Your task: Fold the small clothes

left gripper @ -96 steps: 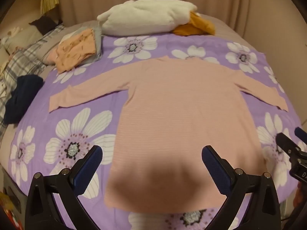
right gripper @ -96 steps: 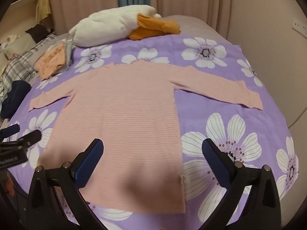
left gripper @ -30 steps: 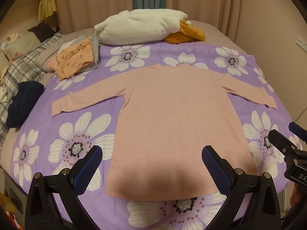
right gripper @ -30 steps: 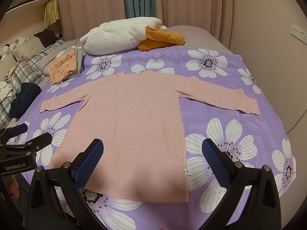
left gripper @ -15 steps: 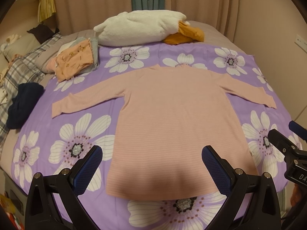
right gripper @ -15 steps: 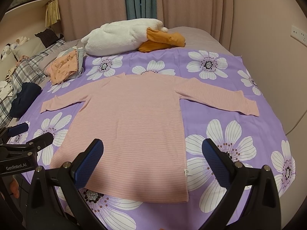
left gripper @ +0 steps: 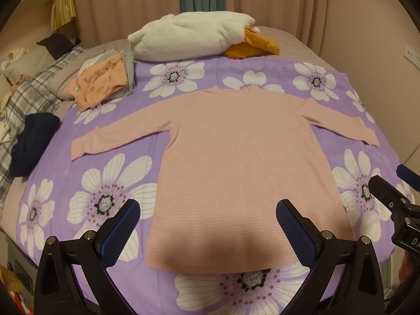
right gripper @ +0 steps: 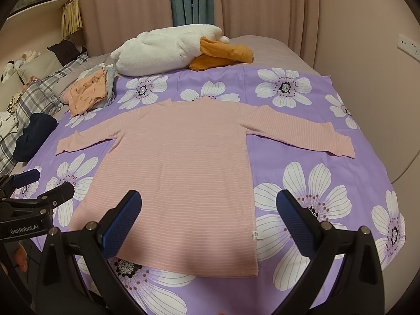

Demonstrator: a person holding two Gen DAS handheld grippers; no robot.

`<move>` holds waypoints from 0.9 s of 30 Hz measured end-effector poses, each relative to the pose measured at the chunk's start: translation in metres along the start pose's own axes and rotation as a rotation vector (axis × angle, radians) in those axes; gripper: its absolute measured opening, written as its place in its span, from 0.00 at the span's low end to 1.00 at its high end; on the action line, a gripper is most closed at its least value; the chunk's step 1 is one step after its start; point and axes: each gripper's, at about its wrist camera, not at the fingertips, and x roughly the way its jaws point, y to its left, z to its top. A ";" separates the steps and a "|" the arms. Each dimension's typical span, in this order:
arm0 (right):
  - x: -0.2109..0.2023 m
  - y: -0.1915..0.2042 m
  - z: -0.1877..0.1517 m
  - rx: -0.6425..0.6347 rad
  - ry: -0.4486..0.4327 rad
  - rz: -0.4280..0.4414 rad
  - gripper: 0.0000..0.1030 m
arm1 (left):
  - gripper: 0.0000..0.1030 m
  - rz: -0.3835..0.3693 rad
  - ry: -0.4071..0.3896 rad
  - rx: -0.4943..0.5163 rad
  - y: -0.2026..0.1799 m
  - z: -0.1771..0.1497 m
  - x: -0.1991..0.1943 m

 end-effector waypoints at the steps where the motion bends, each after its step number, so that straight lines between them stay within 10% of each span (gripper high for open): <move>1: 0.000 -0.001 0.000 0.003 0.003 -0.001 1.00 | 0.99 0.000 0.000 0.000 0.000 0.000 0.000; 10: 0.017 -0.017 -0.006 0.081 0.037 0.070 1.00 | 0.99 -0.049 0.049 -0.040 0.004 -0.001 0.023; 17: 0.060 -0.080 -0.027 0.390 0.092 0.231 1.00 | 0.99 -0.214 0.120 -0.139 0.010 0.001 0.060; 27: 0.113 -0.214 -0.039 0.748 0.012 0.115 0.99 | 0.99 -0.330 0.176 -0.246 0.015 0.011 0.107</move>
